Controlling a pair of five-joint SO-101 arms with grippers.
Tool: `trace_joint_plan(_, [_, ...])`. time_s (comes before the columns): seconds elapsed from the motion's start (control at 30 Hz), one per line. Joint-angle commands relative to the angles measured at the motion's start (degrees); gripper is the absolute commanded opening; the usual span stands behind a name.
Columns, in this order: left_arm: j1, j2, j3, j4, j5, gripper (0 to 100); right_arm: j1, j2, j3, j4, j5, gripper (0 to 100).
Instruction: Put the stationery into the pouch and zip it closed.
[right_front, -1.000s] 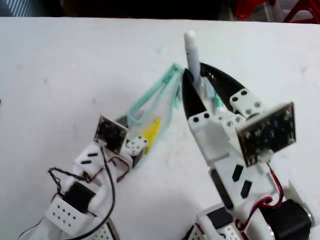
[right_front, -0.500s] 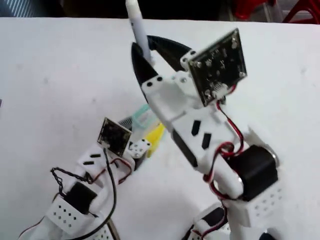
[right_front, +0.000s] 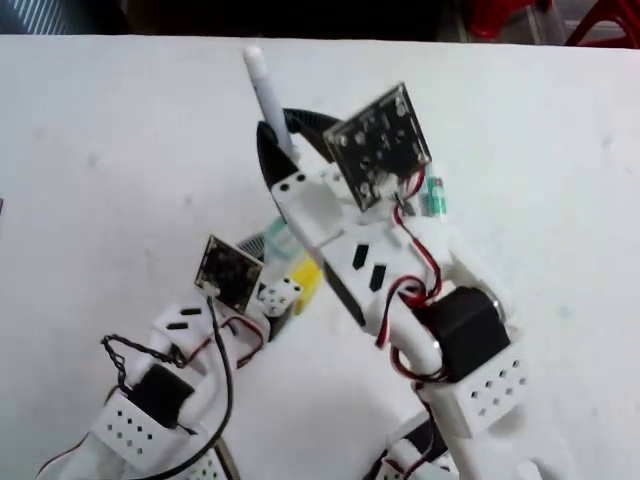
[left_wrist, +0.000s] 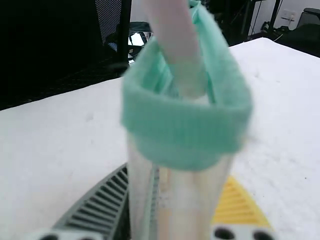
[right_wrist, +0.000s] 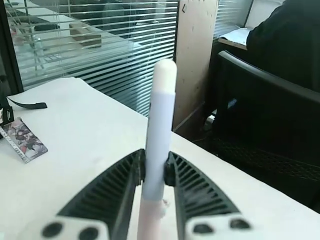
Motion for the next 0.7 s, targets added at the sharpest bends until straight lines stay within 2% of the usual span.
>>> trace_joint_plan(0.0, [0.66, -0.48, -0.79, 0.0, -0.35, 18, -0.04, -6.02, 4.22, -2.86, -0.26, 1.6])
trace_joint_plan(0.27, [-2.68, -0.48, -2.02, 0.18, 0.0, 18, 0.04, -10.24, 6.24, 2.24, -0.09, 1.6])
trace_joint_plan(0.5, [-3.03, -0.48, -2.02, 0.18, 0.0, 18, 6.9, -10.07, 6.59, 3.47, -0.09, 1.7])
trace_joint_plan(0.67, [-2.86, -0.48, -1.93, 0.26, 0.0, 18, 7.52, -6.73, 7.12, 6.99, -0.35, 1.8])
